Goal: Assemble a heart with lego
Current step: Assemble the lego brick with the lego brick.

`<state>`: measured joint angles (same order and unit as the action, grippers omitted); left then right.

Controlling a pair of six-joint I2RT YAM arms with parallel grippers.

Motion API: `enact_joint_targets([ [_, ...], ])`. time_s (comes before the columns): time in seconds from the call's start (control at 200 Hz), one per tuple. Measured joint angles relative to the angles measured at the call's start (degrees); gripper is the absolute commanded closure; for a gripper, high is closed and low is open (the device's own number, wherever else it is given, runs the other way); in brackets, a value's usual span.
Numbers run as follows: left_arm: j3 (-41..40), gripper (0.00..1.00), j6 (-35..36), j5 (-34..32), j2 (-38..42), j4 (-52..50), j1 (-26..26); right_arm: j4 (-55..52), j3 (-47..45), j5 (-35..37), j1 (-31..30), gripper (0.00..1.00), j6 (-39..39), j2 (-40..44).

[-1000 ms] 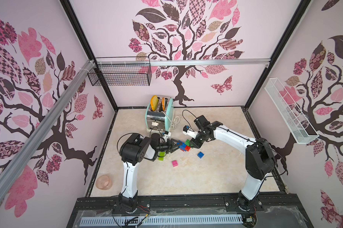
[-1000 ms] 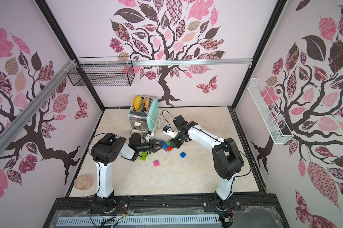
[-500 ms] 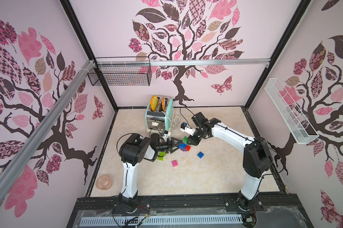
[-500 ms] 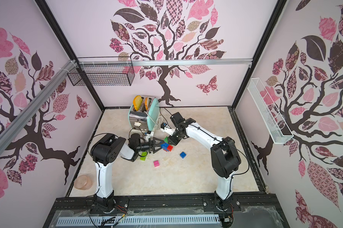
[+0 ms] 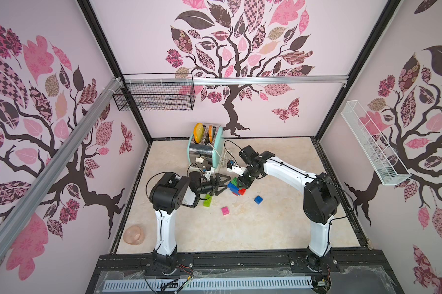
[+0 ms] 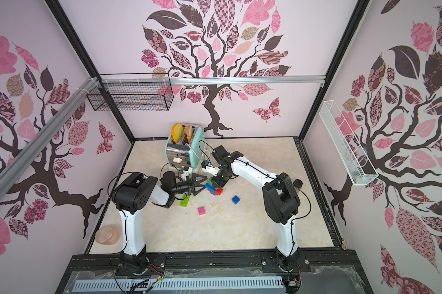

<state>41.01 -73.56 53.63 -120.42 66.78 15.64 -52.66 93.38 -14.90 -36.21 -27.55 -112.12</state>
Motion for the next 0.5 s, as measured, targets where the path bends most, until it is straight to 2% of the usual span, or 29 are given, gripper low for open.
enact_joint_targets([
  [0.22, -0.20, 0.03, -0.20, -0.39, 0.00, 0.44, -0.50, -1.55, 0.39, 0.17, 0.00, 0.75, 0.33, -0.35],
  [0.5, -0.22, 0.03, -0.17, -0.44, 0.00, 0.46, -0.63, -4.94, 8.98, 0.13, -0.96, 0.74, -0.09, -5.20],
])
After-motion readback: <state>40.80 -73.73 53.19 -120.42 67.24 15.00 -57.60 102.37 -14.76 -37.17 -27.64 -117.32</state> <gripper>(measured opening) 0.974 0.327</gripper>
